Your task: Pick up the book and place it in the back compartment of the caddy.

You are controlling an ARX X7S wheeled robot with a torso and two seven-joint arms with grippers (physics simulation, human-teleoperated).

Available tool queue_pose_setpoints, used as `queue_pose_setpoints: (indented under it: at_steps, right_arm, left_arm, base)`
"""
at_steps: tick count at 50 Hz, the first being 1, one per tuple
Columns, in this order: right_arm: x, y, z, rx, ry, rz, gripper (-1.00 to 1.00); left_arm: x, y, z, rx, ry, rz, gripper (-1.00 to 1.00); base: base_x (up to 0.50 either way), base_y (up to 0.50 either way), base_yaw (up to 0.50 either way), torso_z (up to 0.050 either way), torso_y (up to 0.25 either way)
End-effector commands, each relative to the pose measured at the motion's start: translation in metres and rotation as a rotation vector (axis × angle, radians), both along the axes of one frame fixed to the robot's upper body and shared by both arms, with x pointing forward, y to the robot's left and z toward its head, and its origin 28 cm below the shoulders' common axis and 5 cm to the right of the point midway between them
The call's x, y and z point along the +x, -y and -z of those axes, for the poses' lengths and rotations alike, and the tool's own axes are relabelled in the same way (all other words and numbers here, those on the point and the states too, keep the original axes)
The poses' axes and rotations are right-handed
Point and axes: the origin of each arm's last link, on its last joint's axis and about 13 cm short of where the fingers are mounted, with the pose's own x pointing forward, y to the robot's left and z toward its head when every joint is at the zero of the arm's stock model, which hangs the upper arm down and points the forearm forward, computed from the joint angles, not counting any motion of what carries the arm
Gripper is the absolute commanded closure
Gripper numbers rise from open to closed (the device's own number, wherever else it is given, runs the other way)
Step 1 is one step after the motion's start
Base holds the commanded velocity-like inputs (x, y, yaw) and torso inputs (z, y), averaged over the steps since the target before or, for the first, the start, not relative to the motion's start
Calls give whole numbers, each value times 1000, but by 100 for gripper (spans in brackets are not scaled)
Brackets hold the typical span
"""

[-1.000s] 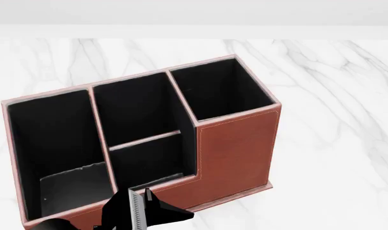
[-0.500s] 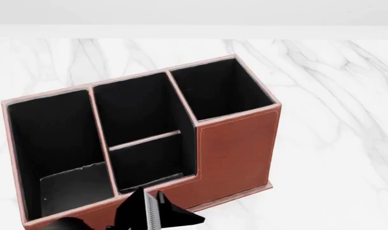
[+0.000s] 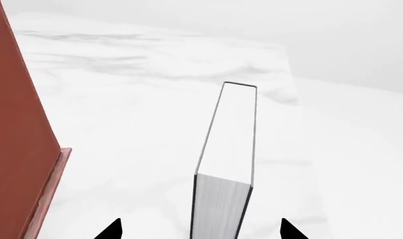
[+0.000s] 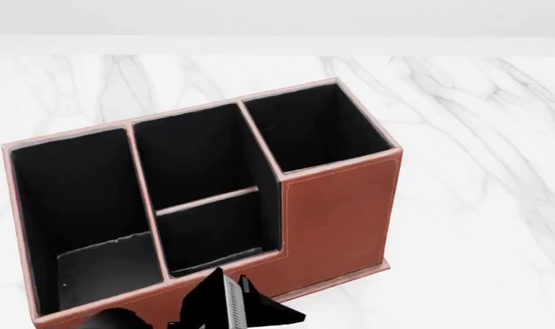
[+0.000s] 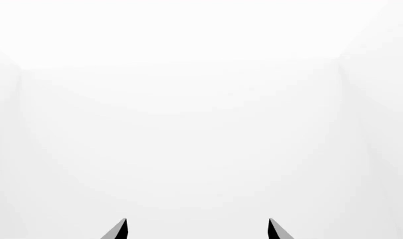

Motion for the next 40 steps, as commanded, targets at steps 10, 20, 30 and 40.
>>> queue_pose_setpoints:
  at_steps: [10, 20, 30, 40]
  right_arm:
    - [-1, 1, 0, 1, 3, 0, -100]
    - [-1, 1, -1, 3, 5, -1, -100]
    - [-1, 1, -2, 4, 7, 1, -100]
    - [-1, 2, -2, 8, 7, 3, -100]
  left_arm:
    - [5, 12, 7, 21, -17, 22, -100]
    - [4, 18, 13, 44, -27, 39, -100]
    - [2, 22, 15, 57, -36, 50, -100]
    - [1, 23, 16, 64, -45, 53, -100]
  base:
    - [0, 0, 0, 0, 0]
    - [0, 0, 0, 0, 0]
    - [0, 0, 0, 0, 0]
    - [0, 0, 0, 0, 0]
